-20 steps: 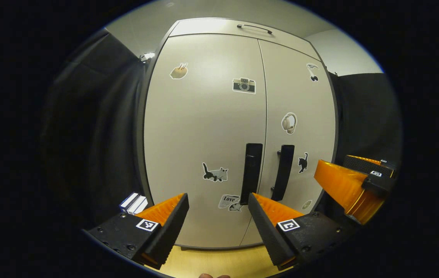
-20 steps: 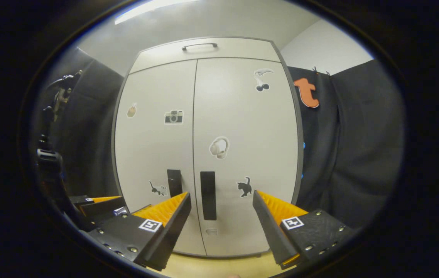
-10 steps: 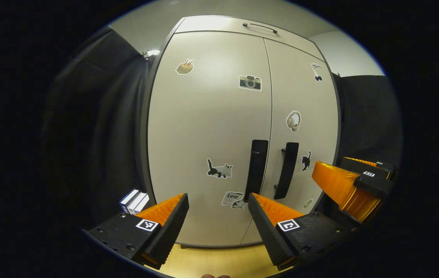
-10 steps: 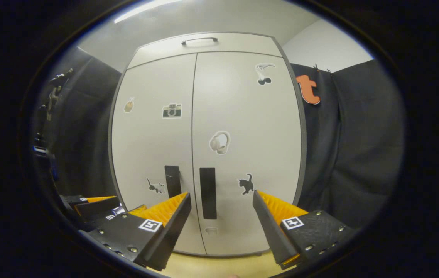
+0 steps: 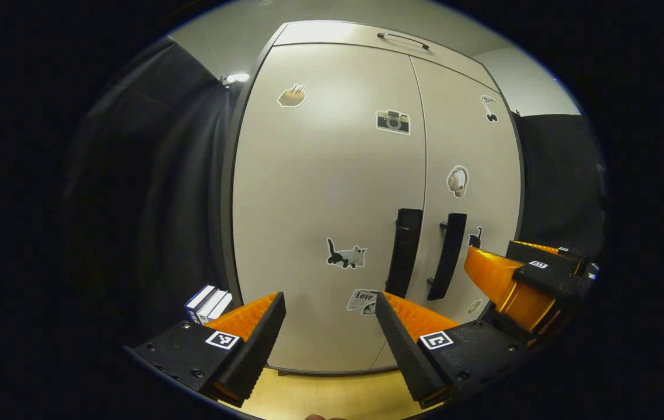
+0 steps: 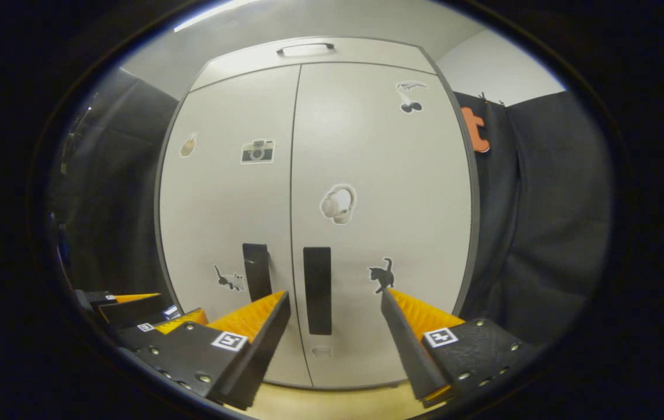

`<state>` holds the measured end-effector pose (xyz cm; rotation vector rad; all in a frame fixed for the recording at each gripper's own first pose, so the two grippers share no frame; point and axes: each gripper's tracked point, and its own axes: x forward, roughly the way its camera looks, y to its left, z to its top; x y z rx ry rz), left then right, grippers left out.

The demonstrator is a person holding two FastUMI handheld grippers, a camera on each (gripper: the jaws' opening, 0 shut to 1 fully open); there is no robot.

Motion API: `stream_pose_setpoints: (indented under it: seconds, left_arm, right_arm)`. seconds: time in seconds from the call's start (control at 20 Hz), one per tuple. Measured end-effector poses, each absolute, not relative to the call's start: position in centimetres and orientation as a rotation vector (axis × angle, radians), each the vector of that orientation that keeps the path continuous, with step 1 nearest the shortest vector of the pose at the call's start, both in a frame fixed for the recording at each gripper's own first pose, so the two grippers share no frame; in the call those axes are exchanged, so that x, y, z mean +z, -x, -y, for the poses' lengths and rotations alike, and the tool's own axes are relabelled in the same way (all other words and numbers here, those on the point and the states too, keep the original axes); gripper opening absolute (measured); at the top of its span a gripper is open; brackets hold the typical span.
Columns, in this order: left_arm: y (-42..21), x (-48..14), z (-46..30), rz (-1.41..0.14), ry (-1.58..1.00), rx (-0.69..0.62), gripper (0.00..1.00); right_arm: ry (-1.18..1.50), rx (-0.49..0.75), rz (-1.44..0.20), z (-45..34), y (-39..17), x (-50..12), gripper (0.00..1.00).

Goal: Open the right door of the double-door shoe cabinet with the right hand, and open the left door with the left hand.

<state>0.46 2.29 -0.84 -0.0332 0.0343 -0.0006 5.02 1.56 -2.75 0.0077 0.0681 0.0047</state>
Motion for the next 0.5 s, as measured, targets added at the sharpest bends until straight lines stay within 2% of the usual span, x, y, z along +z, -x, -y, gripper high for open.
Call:
stream_pose_setpoints:
  seconds: [0.05,0.2,0.25,0.3,0.4,0.45,0.5]
  left_arm:
    - [-0.3,-0.9,-2.6,-0.034,0.033,0.005,0.96]
    - [0.1,-0.9,-3.7,-0.029,0.040,0.027,0.96]
    - [0.2,-0.8,-4.1,-0.028,0.044,0.035,0.96]
    - [0.4,-0.8,-4.6,-0.026,0.046,0.046,0.96]
    - [0.8,-0.8,-5.6,-0.024,0.048,0.071,0.96]
    - [1.0,-0.9,-6.2,-0.024,0.049,0.084,0.96]
    - [1.2,-0.9,-6.8,-0.023,0.051,0.099,0.96]
  right_arm:
    - [-0.009,0.007,-0.067,-1.8,-5.5,-2.7,0.83]
    - [0.000,0.011,-0.075,-2.5,-7.0,-3.2,0.82]
    - [0.004,0.014,-0.078,-2.6,-7.6,-3.4,0.75]
    - [0.006,0.015,-0.086,-2.8,-8.3,-3.7,0.78]
    - [0.002,0.022,-0.110,-3.2,-9.3,-4.6,0.78]
    - [-0.006,0.027,-0.123,-3.4,-9.8,-5.0,0.69]
    - [-0.011,0.032,-0.136,-3.7,-10.2,-5.4,0.66]
